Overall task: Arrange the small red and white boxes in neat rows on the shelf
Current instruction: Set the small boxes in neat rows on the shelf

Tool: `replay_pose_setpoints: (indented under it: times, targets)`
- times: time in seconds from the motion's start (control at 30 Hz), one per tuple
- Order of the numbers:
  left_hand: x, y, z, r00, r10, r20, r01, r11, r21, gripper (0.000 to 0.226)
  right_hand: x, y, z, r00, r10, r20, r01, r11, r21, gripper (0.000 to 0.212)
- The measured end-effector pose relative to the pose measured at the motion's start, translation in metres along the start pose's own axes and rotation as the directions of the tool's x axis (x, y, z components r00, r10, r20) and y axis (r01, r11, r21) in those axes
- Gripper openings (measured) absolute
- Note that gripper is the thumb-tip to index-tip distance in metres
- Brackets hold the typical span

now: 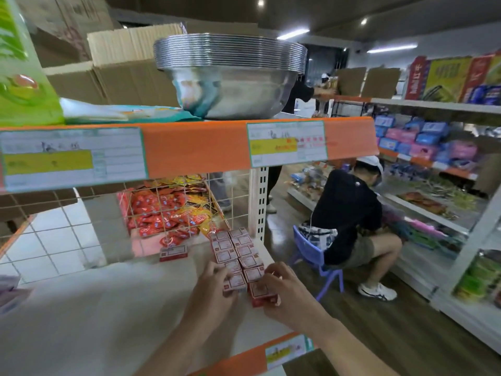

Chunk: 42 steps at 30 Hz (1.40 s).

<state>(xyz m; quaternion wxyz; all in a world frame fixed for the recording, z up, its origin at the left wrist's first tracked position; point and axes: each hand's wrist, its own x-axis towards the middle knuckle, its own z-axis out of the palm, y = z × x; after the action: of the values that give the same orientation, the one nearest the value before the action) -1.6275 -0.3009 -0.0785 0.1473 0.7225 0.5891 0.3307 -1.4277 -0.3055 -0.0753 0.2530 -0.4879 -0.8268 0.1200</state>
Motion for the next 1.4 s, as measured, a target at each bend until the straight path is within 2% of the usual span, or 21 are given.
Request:
replay_pose_setpoints:
  times: [0.27,0.5,0.7,0.8,0.93,1.0,1.13,1.4]
  targets:
    - [0.003,-0.005,0.004,1.0,0.012,-0.006,-0.012,1.0,-0.003,0.029,-0.002,0.0,-0.004,0.999,-0.016,0.043,0.014,0.998,0.054,0.034]
    - [0.003,-0.006,0.004,1.0,0.002,0.005,-0.002,1.0,0.022,0.029,0.0,-0.001,-0.002,0.998,0.035,0.051,-0.038,0.997,0.06,0.028]
    - [0.003,-0.01,-0.007,0.994,0.015,0.105,-0.013,1.0,-0.012,0.037,0.01,-0.012,-0.021,0.976,0.091,0.196,-0.08,0.995,-0.065,0.039]
    - [-0.003,-0.012,-0.026,0.995,-0.023,0.102,0.018,0.998,0.053,0.037,0.02,-0.026,-0.028,0.977,0.128,0.173,-0.095,0.977,-0.189,0.044]
    - [-0.019,-0.026,-0.06,0.989,-0.118,0.093,0.091,0.963,0.252,0.027,0.043,-0.057,-0.012,0.986,0.031,0.165,0.016,0.961,-0.278,0.041]
    - [-0.031,-0.038,-0.08,0.98,-0.188,0.069,0.157,0.936,0.315,0.026,0.056,-0.076,0.004,0.984,-0.008,0.179,0.056,0.963,-0.263,0.043]
    - [-0.062,-0.067,-0.126,0.945,-0.328,-0.012,0.31,0.882,0.355,0.028,0.077,-0.116,0.041,0.97,-0.092,0.225,0.128,0.981,-0.149,0.038]
    - [-0.153,-0.129,-0.213,0.856,-0.484,-0.181,0.514,0.764,0.389,0.044,0.104,-0.214,0.12,0.875,-0.287,0.39,0.334,0.941,-0.058,0.037]
